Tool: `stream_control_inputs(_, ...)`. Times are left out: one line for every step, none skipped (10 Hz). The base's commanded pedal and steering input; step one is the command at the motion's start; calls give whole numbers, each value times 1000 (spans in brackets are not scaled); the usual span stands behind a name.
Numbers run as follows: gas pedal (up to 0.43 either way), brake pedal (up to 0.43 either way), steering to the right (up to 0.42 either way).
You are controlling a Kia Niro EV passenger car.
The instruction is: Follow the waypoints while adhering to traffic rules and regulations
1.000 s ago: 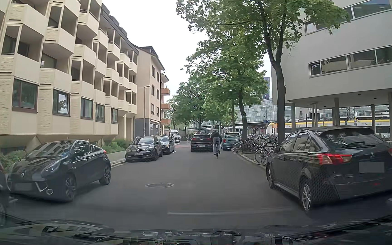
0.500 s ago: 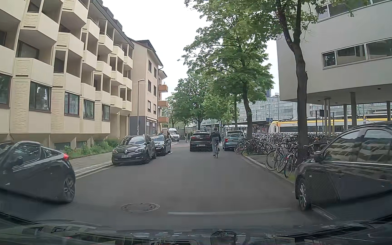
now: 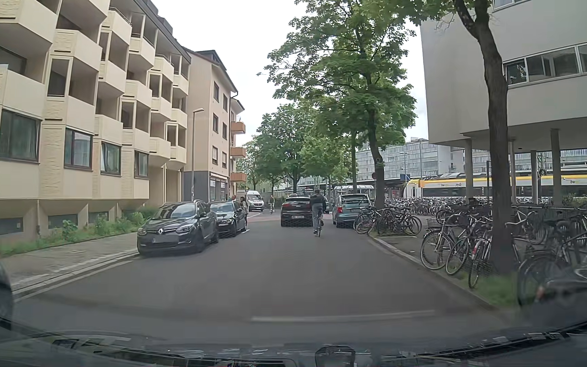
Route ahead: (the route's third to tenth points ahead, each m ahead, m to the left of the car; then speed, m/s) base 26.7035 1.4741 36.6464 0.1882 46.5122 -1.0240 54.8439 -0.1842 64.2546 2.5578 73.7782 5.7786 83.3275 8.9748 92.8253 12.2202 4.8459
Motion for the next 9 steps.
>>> stream_control_inputs(0,0,11)
stream_control_inputs(0,0,11)
stream_control_inputs(0,0,11)
stream_control_inputs(0,0,11)
stream_control_inputs(0,0,11)
stream_control_inputs(0,0,13)
stream_control_inputs(0,0,17)
stream_control_inputs(0,0,22)
stream_control_inputs(0,0,26)
